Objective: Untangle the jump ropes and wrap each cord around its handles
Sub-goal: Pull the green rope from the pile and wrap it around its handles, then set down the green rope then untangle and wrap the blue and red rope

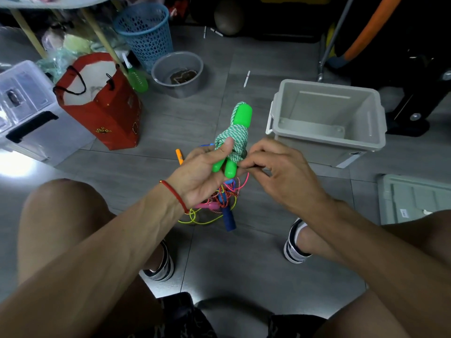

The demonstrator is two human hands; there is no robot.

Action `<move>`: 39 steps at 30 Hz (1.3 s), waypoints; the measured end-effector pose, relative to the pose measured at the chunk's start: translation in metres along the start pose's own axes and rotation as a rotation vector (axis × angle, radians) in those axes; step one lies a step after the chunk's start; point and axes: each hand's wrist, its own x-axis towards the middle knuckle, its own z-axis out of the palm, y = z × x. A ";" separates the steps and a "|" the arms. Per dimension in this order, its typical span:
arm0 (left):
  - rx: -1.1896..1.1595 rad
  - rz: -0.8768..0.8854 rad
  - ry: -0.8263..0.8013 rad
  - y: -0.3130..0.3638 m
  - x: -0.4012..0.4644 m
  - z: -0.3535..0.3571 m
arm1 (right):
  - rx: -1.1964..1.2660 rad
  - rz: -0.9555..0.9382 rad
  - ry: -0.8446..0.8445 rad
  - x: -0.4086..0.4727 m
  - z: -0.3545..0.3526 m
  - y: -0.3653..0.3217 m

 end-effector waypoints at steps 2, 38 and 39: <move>0.010 -0.012 -0.001 0.001 0.002 0.000 | -0.012 -0.028 -0.011 -0.002 -0.001 0.002; 1.288 -0.054 -0.290 -0.152 0.249 0.166 | 0.937 1.867 1.053 -0.246 -0.043 0.293; 1.301 -0.065 -0.300 -0.160 0.256 0.163 | 0.931 1.870 1.078 -0.248 -0.033 0.302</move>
